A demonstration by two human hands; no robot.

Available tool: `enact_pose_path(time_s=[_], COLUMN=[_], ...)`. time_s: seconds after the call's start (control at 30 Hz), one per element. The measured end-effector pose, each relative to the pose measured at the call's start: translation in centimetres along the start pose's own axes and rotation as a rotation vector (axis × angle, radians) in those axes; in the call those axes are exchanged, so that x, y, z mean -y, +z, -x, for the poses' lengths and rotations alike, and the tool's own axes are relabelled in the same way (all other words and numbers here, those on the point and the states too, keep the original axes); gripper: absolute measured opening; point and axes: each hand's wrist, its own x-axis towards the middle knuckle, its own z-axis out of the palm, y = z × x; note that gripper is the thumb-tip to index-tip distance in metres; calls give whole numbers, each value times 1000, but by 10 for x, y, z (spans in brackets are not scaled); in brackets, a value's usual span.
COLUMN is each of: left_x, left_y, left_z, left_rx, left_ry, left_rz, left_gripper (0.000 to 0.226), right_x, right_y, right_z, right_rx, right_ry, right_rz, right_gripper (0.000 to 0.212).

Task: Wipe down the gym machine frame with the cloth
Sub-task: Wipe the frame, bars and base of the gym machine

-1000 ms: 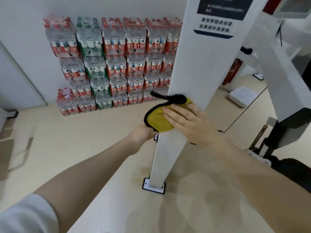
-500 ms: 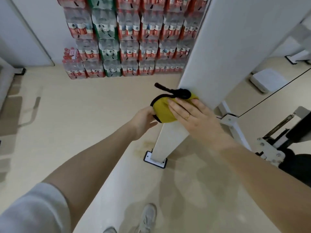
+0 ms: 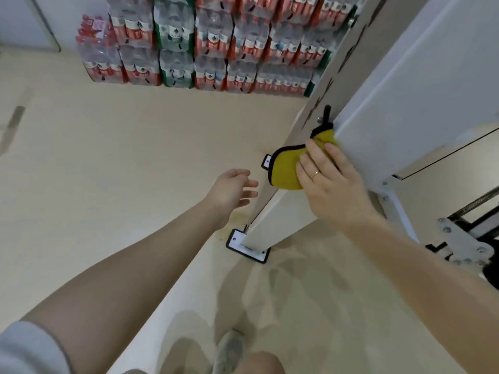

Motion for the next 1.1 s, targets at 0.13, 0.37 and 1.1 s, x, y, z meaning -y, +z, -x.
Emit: enact_pose_path(time_s=[0.13,0.37,1.1], left_x=[91,268,403], left_y=[-19,-53,-124], left_z=[-68,-179,-241], left_rx=[33,-13,-2], left_ry=[70,-12,-114], left_rz=[-155,-207,-383], left_gripper=[28,38,29], right_x=[120,306,470], right_y=[87,237,346], right_z=[39,95,136], right_rx=[163,355,691], right_ry=[-134,-234,-529], right_rz=[1,-29,69], right_gripper=[44,49,59])
